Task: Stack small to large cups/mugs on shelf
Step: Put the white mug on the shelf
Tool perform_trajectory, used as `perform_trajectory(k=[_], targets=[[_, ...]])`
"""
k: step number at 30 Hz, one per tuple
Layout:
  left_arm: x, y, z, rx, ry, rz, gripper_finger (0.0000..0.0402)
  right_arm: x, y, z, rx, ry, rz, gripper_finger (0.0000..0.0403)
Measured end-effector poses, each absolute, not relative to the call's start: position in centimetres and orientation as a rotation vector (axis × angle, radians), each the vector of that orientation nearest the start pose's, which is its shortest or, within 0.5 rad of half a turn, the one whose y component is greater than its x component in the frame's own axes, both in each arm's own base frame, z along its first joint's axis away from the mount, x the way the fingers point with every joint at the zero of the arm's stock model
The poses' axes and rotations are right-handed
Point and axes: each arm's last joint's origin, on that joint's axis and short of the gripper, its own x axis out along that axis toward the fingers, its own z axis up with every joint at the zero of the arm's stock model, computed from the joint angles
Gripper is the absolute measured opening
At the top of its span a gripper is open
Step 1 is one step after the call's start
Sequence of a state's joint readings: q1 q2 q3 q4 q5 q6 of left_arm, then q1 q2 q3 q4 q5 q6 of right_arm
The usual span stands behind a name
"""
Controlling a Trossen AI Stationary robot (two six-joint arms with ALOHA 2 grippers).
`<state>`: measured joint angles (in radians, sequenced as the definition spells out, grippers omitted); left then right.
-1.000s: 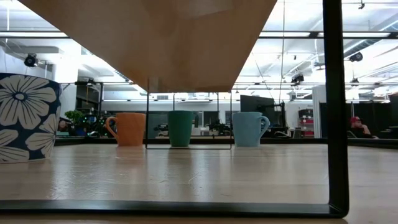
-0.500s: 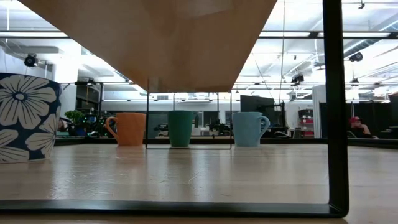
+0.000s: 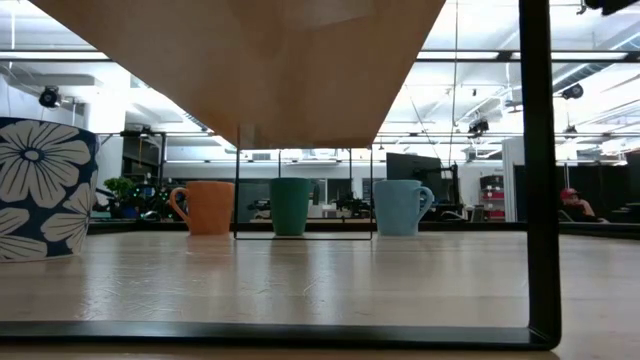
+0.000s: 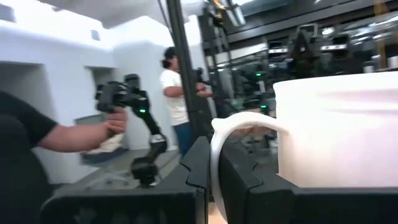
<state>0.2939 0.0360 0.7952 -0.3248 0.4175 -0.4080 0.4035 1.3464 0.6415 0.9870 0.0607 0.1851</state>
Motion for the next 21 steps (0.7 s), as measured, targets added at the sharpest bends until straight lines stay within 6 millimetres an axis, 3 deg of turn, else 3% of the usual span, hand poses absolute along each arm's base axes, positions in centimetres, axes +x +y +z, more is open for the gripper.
perform_trajectory(k=[8, 21], targets=[[-1.8, -1.8, 36.5, -0.25, -0.375, -0.2, 0.0004, 26.5, 8.1, 26.7, 0.299, -0.185, 0.507, 0.0013], [-1.8, -1.8, 36.5, -0.25, -0.376, -0.2, 0.0004, 26.2, 4.6, 25.2, 0.294, -0.18, 0.573, 0.0013]])
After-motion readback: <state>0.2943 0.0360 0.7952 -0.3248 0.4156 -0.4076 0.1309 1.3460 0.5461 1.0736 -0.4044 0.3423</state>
